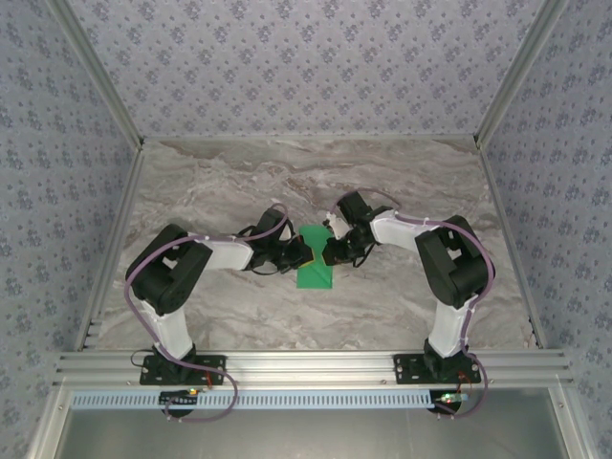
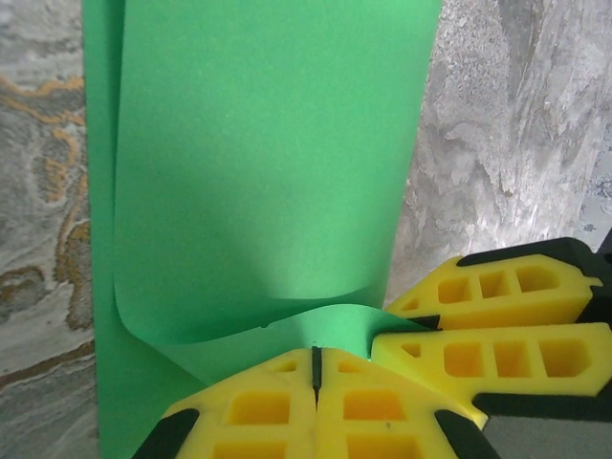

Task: Fold a paper plane with a square sheet of paper (pick it up from the middle)
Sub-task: Fold the triangle a second time at the center of the table.

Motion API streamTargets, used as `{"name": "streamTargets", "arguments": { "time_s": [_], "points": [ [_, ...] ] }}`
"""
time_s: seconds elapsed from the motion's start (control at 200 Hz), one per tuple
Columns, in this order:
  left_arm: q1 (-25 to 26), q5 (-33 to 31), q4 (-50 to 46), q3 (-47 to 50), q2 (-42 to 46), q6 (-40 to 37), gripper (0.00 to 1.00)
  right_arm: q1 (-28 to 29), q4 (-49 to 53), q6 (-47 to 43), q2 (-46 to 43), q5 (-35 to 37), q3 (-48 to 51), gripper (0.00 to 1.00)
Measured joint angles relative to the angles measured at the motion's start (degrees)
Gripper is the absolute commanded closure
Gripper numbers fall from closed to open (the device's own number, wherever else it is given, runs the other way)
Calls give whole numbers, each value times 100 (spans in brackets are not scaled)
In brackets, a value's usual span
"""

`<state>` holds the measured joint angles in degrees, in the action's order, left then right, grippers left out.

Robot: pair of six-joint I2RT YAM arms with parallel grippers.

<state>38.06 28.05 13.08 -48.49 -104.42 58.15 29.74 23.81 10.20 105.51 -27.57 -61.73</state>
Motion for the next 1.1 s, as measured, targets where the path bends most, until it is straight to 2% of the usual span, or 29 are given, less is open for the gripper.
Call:
{"name": "streamTargets", "arguments": {
  "time_s": [1.099],
  "points": [
    [186,111,42,-22,2,-22,100,0,-4,2,131,4,-46,92]
  ]
}}
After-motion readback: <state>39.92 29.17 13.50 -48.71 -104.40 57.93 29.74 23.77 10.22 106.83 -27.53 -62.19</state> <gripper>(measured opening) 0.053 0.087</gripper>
